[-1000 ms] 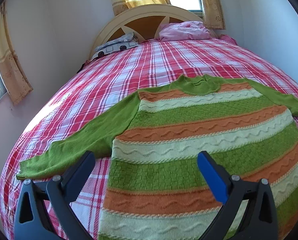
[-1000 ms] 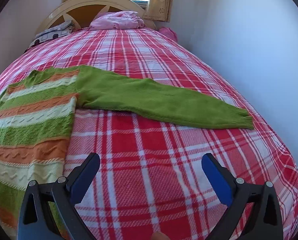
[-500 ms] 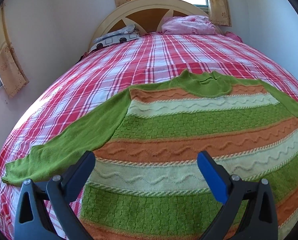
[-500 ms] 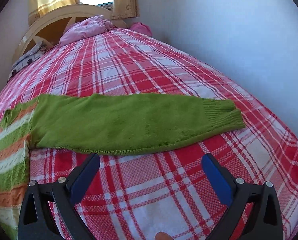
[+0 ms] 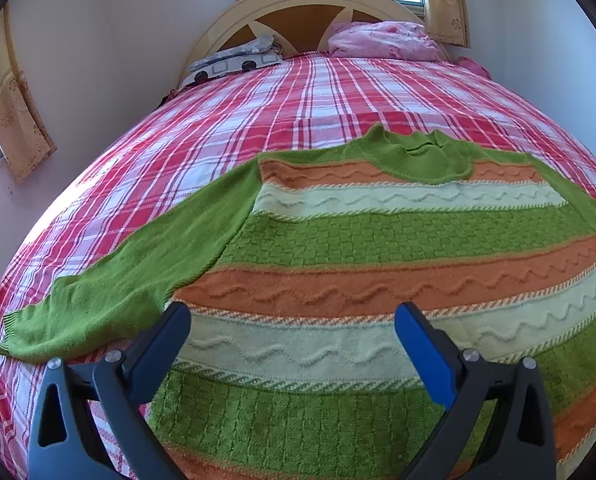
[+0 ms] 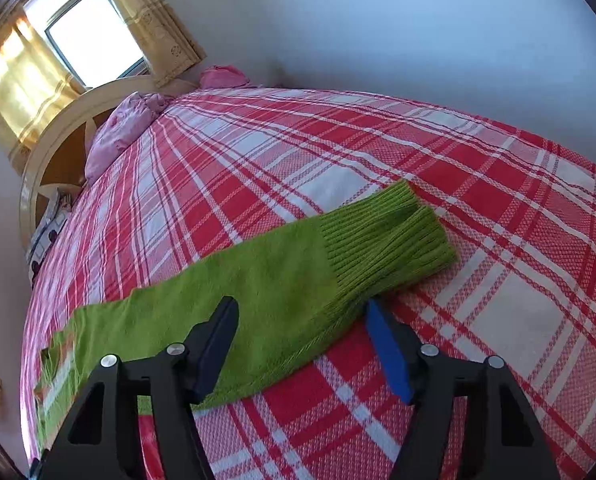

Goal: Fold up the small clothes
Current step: 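Move the right tool to the sweater's cuff and grasp it, then lift the cuff with the right tool and fold the sleeve across the body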

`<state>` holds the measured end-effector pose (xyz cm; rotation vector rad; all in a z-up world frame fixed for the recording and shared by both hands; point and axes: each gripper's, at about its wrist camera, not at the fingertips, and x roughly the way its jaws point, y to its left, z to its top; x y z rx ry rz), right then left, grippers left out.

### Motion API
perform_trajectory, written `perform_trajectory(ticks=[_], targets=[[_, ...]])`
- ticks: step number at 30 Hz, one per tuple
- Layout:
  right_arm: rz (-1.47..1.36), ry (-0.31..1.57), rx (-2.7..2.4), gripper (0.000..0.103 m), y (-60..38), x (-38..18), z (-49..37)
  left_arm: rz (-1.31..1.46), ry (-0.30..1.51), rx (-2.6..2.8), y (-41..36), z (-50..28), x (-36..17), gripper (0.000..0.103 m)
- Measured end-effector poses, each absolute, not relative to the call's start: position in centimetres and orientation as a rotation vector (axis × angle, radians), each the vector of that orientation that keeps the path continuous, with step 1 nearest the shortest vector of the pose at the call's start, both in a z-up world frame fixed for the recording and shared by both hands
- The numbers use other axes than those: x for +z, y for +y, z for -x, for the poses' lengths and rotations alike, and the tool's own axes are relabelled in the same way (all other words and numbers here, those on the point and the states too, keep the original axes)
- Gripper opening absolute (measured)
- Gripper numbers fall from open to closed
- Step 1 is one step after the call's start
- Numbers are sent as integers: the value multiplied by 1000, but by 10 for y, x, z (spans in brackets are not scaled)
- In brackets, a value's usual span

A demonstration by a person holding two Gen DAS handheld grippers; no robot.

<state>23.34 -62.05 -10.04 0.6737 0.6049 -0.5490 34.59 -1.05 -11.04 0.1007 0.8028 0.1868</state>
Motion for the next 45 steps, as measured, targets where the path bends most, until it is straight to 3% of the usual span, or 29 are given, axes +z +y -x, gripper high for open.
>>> perform_trajectory(ticks=[3, 5, 9, 23, 45], targets=[[-710, 590, -562, 42, -634, -103, -238, -118, 797, 192, -14, -346, -110, 103], [-732, 583, -564, 17, -643, -105, -240, -129, 791, 195, -15, -345, -110, 103], [-765, 568, -552, 10, -650, -100, -244, -132, 789, 193, -15, -345, -110, 103], [-584, 497, -416, 9, -580, -22, -291, -90, 793, 180, -9, -344, -111, 103], [-351, 448, -23, 8, -379, 79, -355, 18, 769, 159, 27, -327, -105, 103]])
